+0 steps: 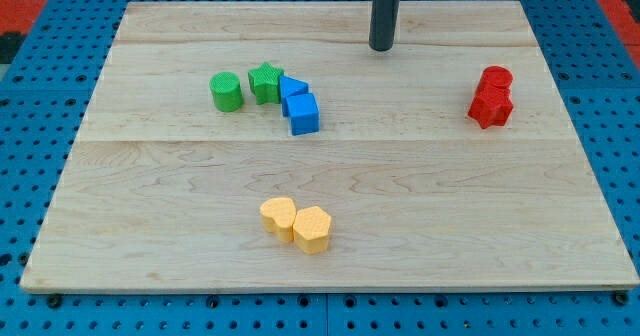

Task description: Separate the green blocks from the blue blocks

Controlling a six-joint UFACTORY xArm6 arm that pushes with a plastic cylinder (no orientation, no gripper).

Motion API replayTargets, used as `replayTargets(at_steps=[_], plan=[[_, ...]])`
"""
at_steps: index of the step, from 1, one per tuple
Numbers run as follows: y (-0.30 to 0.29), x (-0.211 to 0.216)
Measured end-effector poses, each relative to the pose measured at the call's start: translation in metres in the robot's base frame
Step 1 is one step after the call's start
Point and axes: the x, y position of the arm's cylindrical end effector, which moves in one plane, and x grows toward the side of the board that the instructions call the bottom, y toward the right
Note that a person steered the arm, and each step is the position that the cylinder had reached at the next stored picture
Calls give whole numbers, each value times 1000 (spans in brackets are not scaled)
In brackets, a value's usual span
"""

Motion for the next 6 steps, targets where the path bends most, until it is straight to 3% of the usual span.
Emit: replayTargets(at_steps=[4,6], plan=[[-46,26],[-152,77]])
